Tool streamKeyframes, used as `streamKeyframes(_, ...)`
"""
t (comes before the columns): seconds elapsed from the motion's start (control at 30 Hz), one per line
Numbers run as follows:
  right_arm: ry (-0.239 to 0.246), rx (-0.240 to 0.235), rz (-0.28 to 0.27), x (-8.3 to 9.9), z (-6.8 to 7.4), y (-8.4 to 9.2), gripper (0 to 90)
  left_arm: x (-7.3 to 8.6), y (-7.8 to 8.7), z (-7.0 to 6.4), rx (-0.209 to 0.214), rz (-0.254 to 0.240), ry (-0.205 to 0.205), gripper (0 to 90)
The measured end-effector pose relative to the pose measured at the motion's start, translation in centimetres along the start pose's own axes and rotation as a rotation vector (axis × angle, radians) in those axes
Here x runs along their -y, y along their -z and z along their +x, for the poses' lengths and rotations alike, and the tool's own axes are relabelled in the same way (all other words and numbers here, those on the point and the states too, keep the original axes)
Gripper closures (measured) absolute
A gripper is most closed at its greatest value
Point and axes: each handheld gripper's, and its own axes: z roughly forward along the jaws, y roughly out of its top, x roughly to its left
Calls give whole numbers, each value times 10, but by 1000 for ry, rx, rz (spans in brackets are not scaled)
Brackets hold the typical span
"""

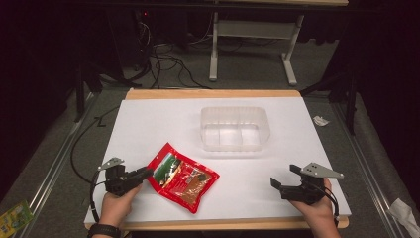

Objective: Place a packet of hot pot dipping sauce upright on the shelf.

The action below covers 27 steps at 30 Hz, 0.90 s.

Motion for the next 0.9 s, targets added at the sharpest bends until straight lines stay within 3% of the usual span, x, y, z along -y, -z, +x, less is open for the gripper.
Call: streamKeyframes(0.9, -7, 1, 1, 0, 1, 0, 79, 1, -7, -16, 27, 24, -63, 679)
